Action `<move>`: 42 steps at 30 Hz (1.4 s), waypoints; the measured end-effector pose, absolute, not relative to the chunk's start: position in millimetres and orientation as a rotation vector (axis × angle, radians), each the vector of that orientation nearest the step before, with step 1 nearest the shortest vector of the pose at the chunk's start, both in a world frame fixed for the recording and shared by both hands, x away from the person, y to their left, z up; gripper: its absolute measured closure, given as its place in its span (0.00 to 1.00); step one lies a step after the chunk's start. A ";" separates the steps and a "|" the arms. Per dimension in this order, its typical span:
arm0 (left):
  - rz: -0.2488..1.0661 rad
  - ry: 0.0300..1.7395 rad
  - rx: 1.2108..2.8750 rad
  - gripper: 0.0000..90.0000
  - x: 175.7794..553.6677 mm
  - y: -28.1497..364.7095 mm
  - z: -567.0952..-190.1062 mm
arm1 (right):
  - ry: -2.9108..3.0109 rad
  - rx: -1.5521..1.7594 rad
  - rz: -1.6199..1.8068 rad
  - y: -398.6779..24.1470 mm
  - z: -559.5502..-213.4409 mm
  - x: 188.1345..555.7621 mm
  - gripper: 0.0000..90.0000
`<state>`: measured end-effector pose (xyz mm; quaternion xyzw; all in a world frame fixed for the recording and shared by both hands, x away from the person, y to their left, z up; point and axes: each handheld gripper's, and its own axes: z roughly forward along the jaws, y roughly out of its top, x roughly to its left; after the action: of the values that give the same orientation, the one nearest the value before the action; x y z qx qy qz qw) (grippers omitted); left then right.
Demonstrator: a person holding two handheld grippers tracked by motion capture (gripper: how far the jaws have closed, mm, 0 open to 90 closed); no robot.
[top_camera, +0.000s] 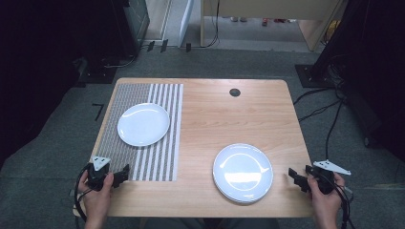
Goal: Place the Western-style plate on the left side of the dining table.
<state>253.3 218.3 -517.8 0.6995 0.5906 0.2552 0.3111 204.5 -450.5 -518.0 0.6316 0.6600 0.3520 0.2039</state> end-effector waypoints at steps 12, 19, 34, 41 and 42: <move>0.679 1.556 1.855 0.15 253.2 217.9 -517.9 | 1.851 1.652 0.847 -431.2 -524.6 203.4 0.22; 0.679 1.556 1.854 0.15 253.2 217.9 -517.9 | 1.853 1.649 0.848 -431.0 -524.7 203.6 0.22; 0.674 1.550 1.855 0.15 253.0 218.6 -517.9 | 1.862 1.665 0.832 -430.0 -525.3 207.6 0.12; 0.673 1.550 1.855 0.15 253.0 218.7 -517.9 | 1.862 1.665 0.832 -430.0 -525.3 207.7 0.12; 0.671 1.551 1.853 0.15 253.0 218.8 -517.8 | 1.862 1.665 0.832 -430.0 -525.3 207.7 0.12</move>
<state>253.0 218.8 -517.8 0.7022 0.5875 0.2542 0.3116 207.7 -430.0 -525.3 0.6120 0.6845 0.3059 0.2518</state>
